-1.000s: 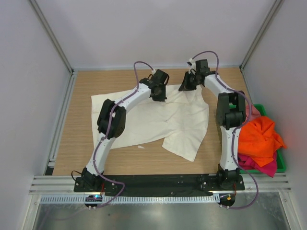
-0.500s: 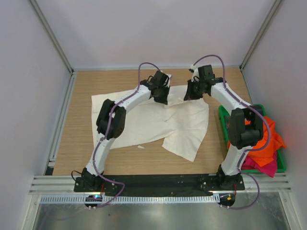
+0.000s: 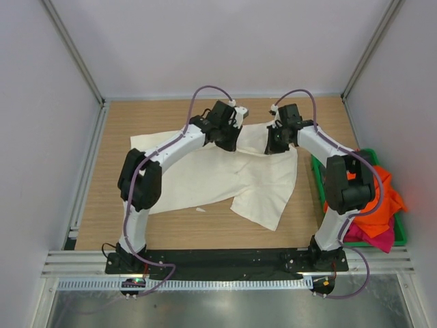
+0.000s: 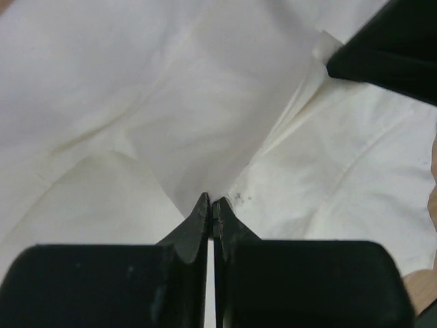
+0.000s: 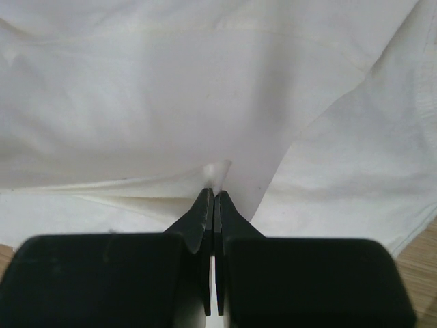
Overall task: Fold and stack the t-shirts
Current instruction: Fold the tshirt
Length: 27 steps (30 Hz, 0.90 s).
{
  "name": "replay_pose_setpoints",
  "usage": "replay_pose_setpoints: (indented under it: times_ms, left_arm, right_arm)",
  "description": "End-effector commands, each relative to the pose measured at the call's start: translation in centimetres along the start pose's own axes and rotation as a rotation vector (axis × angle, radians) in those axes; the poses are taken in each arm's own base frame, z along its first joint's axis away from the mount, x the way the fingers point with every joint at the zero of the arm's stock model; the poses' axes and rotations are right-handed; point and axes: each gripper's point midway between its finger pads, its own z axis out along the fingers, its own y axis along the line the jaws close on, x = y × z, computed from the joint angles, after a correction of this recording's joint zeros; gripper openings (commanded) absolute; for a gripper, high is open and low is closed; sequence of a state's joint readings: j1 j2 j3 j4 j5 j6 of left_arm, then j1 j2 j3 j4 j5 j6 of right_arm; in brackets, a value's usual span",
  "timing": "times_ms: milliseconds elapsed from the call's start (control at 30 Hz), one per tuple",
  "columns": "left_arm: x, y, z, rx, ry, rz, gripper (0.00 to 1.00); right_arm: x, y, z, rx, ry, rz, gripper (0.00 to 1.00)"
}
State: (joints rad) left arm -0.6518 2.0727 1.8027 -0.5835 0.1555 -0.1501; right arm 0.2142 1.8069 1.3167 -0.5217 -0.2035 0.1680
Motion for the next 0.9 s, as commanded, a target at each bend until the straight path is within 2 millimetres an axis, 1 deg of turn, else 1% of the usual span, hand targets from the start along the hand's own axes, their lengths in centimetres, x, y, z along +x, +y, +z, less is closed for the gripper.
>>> replay_pose_setpoints:
  times_ms: [0,33,67,100,133,167,200,233,267,300,333,367,400,433,467,500,533,600,633,700,733,767,800,833,867]
  left_arm:
    - [2.2,-2.0,-1.7,0.099,0.045,0.085,0.01]
    - [4.2,-2.4,-1.4,0.117,0.087,0.073,0.02]
    - [4.6,-3.0,-1.9,0.132,0.087,0.069,0.04]
    - [5.0,-3.1,-2.0,0.128,0.082,0.062,0.05]
    - [6.5,-2.5,-2.0,0.101,0.107,0.052,0.09]
    - [6.6,-2.0,-2.8,0.069,0.105,0.05,0.19]
    - [6.6,-1.2,-3.3,0.019,0.103,0.047,0.3]
    - [6.7,1.7,-3.9,-0.138,0.097,0.011,0.46]
    - [6.7,2.9,-5.0,-0.198,0.097,-0.02,0.46]
    - [5.9,3.8,-6.4,-0.229,0.066,-0.069,0.48]
    - [5.4,5.4,-7.4,-0.235,0.042,-0.141,0.52]
    - [5.4,6.1,-8.0,-0.242,0.022,-0.227,0.55]
    - [4.7,6.9,-9.4,-0.246,-0.019,-0.272,0.56]
    - [4.4,8.9,-10.2,-0.24,-0.046,-0.343,0.53]
    - [4.3,9.3,-10.5,-0.201,-0.066,-0.409,0.51]
    - [4.1,10.5,-11.2,-0.207,-0.087,-0.45,0.49]
    - [4.1,12.9,-12.1,-0.231,-0.111,-0.51,0.49]
    - [4.0,14.5,-12.7,-0.217,-0.129,-0.559,0.49]
    - [4.4,16.4,-13.2,-0.24,-0.136,-0.593,0.48]
    - [4.9,17.8,-13.5,-0.24,-0.135,-0.637,0.47]
    - [5.5,19.5,-14.0,-0.263,-0.141,-0.678,0.47]
    - [5.9,20.4,-14.1,-0.27,-0.143,-0.711,0.46]
    - [6.4,20.8,-14.0,-0.254,-0.142,-0.739,0.45]
    - [6.9,22.3,-14.6,-0.266,-0.157,-0.796,0.43]
    - [7.4,22.8,-14.5,-0.267,-0.154,-0.823,0.42]
  right_arm:
    - [-0.6,-1.0,-1.7,0.063,-0.029,0.019,0.01]
    - [-0.3,-0.9,-1.9,0.062,-0.021,0.021,0.01]
    - [-0.1,-0.9,-2.3,0.064,-0.023,0.029,0.01]
    - [0.9,-0.9,-2.5,0.067,0.005,0.042,0.01]
    - [1.4,-0.8,-2.7,0.069,0.016,0.049,0.01]
    - [1.9,-0.8,-3.3,0.072,0.029,0.056,0.01]
    - [2.9,-1.0,-3.4,0.082,0.051,0.072,0.01]
    - [3.3,-1.2,-3.7,0.096,0.056,0.08,0.02]
    - [3.4,-1.3,-4.5,0.11,0.048,0.083,0.04]
    - [3.9,-1.4,-4.7,0.119,0.052,0.091,0.07]
    - [3.7,-1.5,-5.1,0.128,0.034,0.088,0.17]
    - [3.3,-2.0,-5.4,0.157,0.013,0.087,0.24]
    - [2.8,-2.0,-5.9,0.161,-0.014,0.088,0.33]
    - [2.3,-2.2,-6.1,0.162,-0.032,0.104,0.46]
    - [1.6,-1.9,-6.2,0.137,-0.053,0.116,0.5]
    - [0.8,-1.6,-6.0,0.113,-0.055,0.126,0.55]
    - [0.3,-1.4,-6.0,0.091,-0.061,0.143,0.6]
    - [-1.2,-1.5,-5.7,0.066,-0.1,0.185,0.63]
    - [-1.5,-1.8,-5.1,0.068,-0.104,0.204,0.63]
    - [-3.7,-3.1,-4.7,0.069,-0.162,0.262,0.59]
    - [-3.8,-3.9,-3.4,0.081,-0.15,0.284,0.56]
    - [-4.8,-4.5,-3.0,0.081,-0.171,0.297,0.55]
    - [-6.4,-5.2,-3.0,0.08,-0.2,0.308,0.54]
    - [-6.6,-6.0,-1.6,0.087,-0.184,0.32,0.53]
    - [-7.2,-6.5,-1.1,0.092,-0.188,0.328,0.53]
